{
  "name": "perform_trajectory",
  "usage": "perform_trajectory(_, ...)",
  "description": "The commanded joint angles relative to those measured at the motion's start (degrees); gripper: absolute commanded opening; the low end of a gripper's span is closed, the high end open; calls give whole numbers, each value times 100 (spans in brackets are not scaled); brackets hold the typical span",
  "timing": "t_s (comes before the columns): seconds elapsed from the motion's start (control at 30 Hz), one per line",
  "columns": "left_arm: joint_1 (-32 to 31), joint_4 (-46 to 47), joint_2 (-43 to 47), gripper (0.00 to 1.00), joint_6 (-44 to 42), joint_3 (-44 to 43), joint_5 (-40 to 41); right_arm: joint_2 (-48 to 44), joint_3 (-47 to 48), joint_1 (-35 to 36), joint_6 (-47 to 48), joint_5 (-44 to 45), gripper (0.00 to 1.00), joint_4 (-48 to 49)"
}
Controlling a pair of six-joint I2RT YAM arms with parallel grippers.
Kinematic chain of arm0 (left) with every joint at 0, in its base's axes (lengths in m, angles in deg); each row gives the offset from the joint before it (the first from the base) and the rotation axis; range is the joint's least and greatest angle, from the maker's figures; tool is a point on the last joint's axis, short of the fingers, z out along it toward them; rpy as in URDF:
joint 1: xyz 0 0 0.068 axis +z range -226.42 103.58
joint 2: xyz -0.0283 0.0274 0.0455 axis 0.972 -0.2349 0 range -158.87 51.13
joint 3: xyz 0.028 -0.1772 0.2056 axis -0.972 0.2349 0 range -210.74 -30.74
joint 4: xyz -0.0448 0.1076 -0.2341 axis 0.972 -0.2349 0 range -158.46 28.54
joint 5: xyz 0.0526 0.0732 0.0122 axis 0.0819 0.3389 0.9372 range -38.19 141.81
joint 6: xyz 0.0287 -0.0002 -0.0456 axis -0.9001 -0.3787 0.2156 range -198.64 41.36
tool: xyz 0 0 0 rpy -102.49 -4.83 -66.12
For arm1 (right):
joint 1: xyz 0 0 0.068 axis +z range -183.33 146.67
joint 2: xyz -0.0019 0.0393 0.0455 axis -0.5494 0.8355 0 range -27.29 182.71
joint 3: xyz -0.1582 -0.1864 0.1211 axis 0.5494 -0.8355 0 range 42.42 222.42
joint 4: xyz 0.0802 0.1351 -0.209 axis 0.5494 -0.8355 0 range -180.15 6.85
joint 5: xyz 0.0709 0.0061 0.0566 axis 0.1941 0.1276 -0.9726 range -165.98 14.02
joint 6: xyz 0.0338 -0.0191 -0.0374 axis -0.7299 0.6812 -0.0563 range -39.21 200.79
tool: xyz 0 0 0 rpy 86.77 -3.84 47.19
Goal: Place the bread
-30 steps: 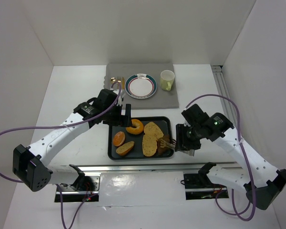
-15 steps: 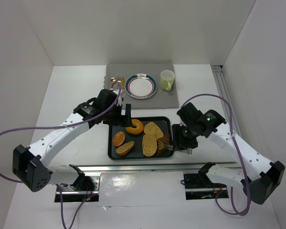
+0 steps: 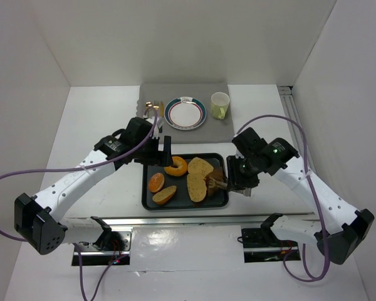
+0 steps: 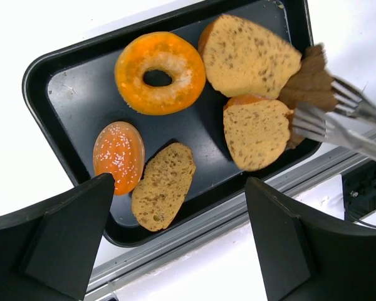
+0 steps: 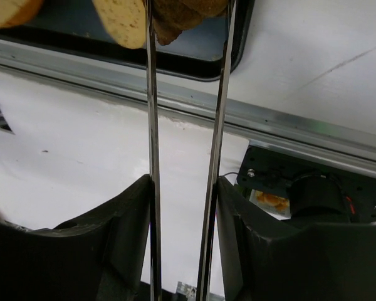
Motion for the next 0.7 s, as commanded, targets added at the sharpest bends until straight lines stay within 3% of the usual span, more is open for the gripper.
perform_trajectory(0.0,27,128,165,99,-91,2,118,-49,664,42,25,180,35,-95)
perform_trajectory(0.23,343,-30,112,99,93,-280,478,635,1647,95,297,162,34,211)
perform_trajectory(0.43,598,32,313,99,357,-86,426,1207,2052,95,421,644,34,1924)
perform_trajectory(0.67,1143,-73,701,99,305,-86,610,2964,3045,-186,868,1067,34,3551)
